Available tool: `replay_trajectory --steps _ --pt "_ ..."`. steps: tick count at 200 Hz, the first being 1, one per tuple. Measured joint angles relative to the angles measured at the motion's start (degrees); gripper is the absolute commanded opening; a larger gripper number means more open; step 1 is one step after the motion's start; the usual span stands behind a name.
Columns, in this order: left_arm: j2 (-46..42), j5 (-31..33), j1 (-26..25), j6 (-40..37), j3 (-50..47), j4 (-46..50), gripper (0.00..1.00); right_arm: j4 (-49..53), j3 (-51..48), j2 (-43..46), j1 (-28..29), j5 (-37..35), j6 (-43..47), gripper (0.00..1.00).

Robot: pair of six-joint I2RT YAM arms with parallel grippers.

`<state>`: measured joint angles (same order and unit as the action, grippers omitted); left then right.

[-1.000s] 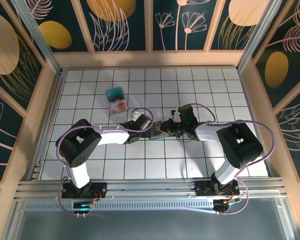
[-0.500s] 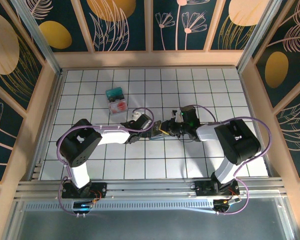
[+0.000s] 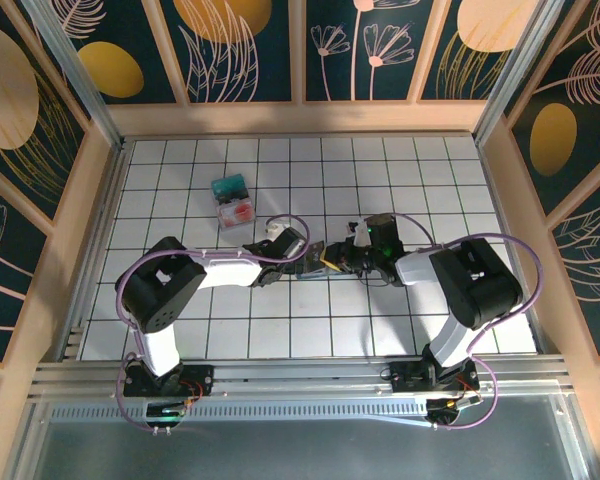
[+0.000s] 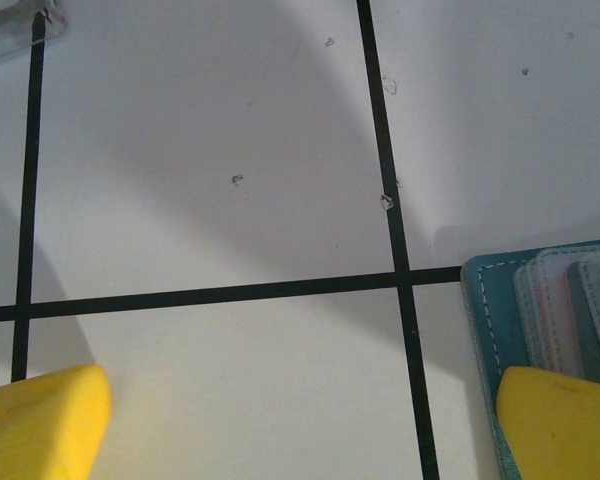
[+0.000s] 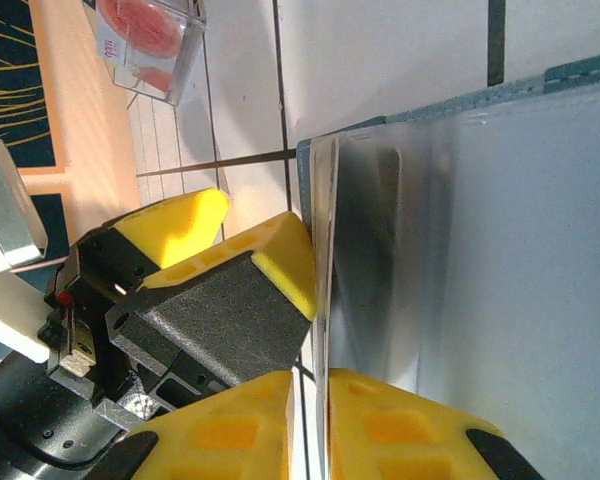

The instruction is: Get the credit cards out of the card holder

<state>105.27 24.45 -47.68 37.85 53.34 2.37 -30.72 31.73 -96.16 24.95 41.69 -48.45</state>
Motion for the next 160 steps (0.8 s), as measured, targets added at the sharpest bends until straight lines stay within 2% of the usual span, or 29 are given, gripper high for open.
replay_trajectory --steps 100,160 --pt "0.17 0.04 0.00 0.00 0.15 0.02 0.99 -0.48 -1.42 1.31 -1.42 0.39 -0.17 0.16" --pt "0.11 0.20 0.00 -0.02 0.15 0.02 0.99 -0.28 -1.90 1.40 -1.95 0.24 -0.13 0.05"
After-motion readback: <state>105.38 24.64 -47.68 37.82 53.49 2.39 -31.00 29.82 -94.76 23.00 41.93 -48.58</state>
